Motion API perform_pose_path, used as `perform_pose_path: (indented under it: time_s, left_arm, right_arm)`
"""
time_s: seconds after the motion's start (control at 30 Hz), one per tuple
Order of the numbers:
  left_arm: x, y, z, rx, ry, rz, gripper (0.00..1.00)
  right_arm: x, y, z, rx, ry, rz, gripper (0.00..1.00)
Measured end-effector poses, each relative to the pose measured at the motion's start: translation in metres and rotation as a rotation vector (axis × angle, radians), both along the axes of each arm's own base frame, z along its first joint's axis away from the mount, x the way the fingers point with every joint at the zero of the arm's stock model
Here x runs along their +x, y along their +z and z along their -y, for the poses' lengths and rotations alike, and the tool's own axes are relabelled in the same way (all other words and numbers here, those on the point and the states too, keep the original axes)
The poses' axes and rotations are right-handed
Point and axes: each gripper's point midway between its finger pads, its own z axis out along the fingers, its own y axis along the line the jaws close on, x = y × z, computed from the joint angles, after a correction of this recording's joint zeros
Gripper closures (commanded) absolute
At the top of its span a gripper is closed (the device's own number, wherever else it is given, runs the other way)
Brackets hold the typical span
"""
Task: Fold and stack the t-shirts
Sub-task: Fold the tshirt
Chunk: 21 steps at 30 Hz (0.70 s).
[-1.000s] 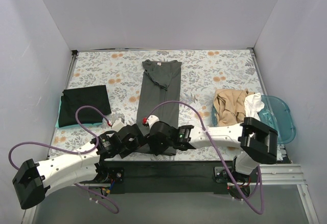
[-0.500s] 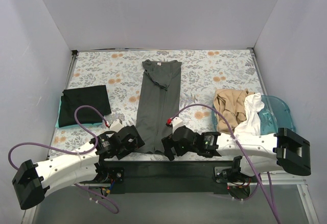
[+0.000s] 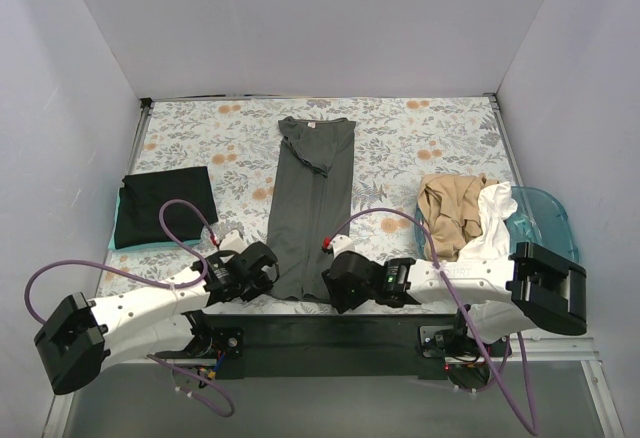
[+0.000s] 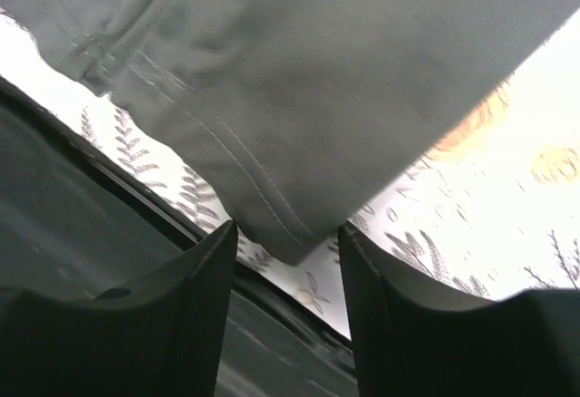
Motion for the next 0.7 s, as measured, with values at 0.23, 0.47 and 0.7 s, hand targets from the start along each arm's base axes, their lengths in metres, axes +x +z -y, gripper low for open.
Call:
perform_pose_path:
  time_s: [0.23,0.47,0.7]
  left_arm:
    - [0.002,-0.004,0.003,-0.009,0.002,0.000,1.00]
    - [-0.016,-0.003,0.021,-0.044,-0.108,0.012,1.00]
    - [-0.045,-0.003,0.039,-0.043,-0.268,0.001,1.00]
  right_arm:
    - [0.001,-0.003,-0.006,-0.003,-0.013,-0.009,0.85]
    - [-0.009,-0.003,0.003,-0.007,-0.027,-0.044,0.94]
    - [-0.037,-0.002,0.015,-0.005,0.015,-0.071,0.95]
